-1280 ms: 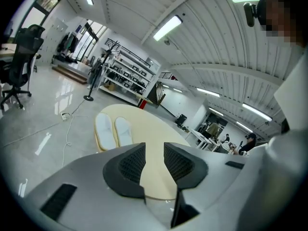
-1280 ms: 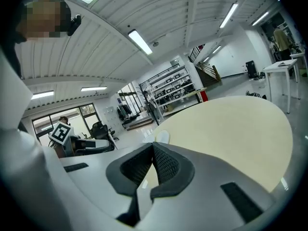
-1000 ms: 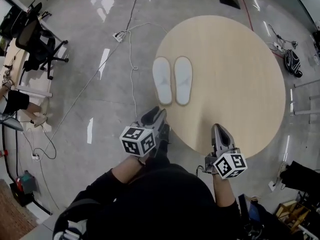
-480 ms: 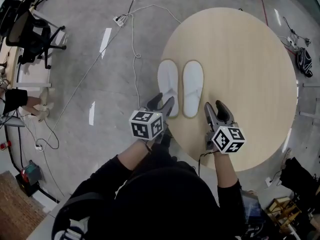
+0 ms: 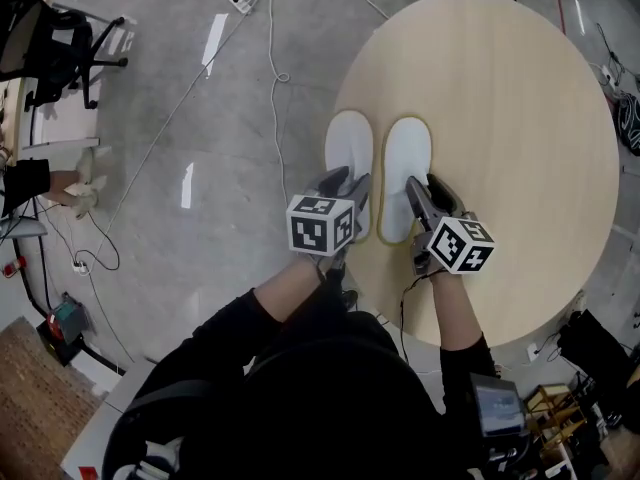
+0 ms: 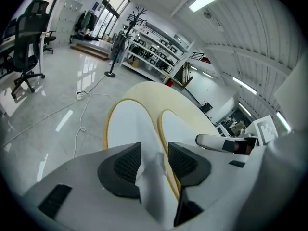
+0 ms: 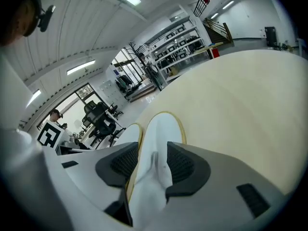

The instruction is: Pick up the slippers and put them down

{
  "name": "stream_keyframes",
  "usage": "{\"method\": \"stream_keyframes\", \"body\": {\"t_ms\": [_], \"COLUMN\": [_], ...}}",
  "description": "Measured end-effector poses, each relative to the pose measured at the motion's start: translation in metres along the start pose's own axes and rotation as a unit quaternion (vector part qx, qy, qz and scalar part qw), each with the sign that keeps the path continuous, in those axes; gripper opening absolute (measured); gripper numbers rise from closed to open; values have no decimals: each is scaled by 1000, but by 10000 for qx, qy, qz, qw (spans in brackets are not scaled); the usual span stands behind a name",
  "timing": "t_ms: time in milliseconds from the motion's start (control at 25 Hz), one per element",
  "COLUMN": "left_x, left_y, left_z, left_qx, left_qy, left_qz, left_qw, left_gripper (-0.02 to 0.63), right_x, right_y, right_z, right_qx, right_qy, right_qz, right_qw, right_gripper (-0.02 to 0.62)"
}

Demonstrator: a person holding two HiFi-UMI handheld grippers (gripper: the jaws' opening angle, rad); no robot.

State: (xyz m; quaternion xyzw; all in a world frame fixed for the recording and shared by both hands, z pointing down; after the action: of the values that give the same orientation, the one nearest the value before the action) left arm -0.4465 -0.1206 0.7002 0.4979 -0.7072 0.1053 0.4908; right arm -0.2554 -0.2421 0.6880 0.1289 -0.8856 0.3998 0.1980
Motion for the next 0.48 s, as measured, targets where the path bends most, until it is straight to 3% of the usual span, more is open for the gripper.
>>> {"method": "stream_keyframes", "body": {"t_ms": [80,120,160,320,480], "left_x": [9,12,16,20,10], "left_y": [3,5,6,10,9], "left_z": [6,8,8,-1,5], "left_qx": [71,111,144,132,184], "left_qy": [115,157,200,317,180], "left_qz": [-27,-64,-125,-437,-696], "left_qw": [9999,9998,9996,9985,9972], "left_gripper": [147,99,49,32,29], "right_x": [14,19,23,20,-3], "right_y": [-3,-4,-4,-2,11], "right_z": [6,8,8,-3,2], "right_qx": [-47,-111,-164,-76,-15], "right_qy": [112,157,203,249,-131], "right_qz": [-36,-66,-68,-15,-89], "right_qw": [9999,9998,9996,9997,9999], "right_gripper": [154,63,35,28,26]}}
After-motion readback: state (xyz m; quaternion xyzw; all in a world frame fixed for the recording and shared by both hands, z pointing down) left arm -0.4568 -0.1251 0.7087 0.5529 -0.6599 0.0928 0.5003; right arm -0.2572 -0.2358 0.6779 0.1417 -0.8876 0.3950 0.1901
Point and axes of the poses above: the fingertips, and each gripper's own axes: x forward along the fingers, y to its left, z out of its top, the point moved 10 cm from there along -x, backward along the fingers, and after that the axes turned 15 degrees about z, right-handed, at the moved point
